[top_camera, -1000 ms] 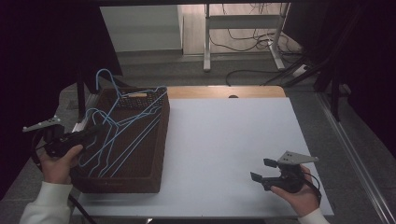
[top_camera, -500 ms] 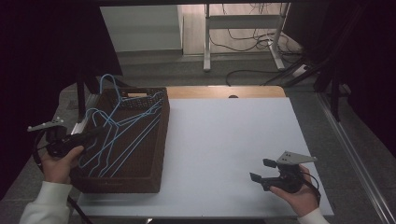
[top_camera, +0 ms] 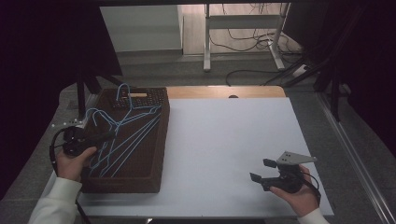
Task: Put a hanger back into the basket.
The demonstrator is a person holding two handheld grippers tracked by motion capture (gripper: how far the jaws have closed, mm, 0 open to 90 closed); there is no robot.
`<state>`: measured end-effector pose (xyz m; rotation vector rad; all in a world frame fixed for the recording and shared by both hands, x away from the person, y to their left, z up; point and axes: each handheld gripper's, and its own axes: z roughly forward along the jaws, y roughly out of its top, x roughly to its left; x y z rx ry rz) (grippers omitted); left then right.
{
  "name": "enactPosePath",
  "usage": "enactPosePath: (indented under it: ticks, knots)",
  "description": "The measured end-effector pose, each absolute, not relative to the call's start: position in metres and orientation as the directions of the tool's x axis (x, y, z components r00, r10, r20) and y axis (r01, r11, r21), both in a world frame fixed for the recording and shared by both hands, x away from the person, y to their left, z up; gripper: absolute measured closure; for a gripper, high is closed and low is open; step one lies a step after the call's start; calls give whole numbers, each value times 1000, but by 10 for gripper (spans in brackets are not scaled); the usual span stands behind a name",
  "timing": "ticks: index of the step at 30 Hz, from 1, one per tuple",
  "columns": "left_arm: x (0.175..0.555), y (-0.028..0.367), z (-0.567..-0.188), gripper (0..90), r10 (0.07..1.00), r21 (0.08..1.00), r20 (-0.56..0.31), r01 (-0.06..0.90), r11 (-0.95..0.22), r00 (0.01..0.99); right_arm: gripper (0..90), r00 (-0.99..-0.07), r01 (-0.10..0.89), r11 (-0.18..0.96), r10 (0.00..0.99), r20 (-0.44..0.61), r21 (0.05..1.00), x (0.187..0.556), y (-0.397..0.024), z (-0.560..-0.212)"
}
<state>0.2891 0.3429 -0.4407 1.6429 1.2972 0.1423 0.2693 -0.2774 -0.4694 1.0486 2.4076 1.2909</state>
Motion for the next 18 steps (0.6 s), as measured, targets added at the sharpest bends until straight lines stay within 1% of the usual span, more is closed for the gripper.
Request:
enactPosePath:
  ticks: [8,12,15,18]
  knots:
    - [289,342,-440,869,787,743,-444,667,56,429,214,-726,487,366,675,134,793,269,-276,-469]
    - [290,345,-442,869,784,733,-464,675,79,413,214,-726,486,365,674,135,794,269,-275,-469]
    - [293,344,-442,862,778,701,-476,711,55,409,214,-725,487,365,675,136,793,269,-276,-469]
    - [298,342,-443,832,805,660,-468,750,45,364,214,-725,486,363,675,135,795,269,-276,-468]
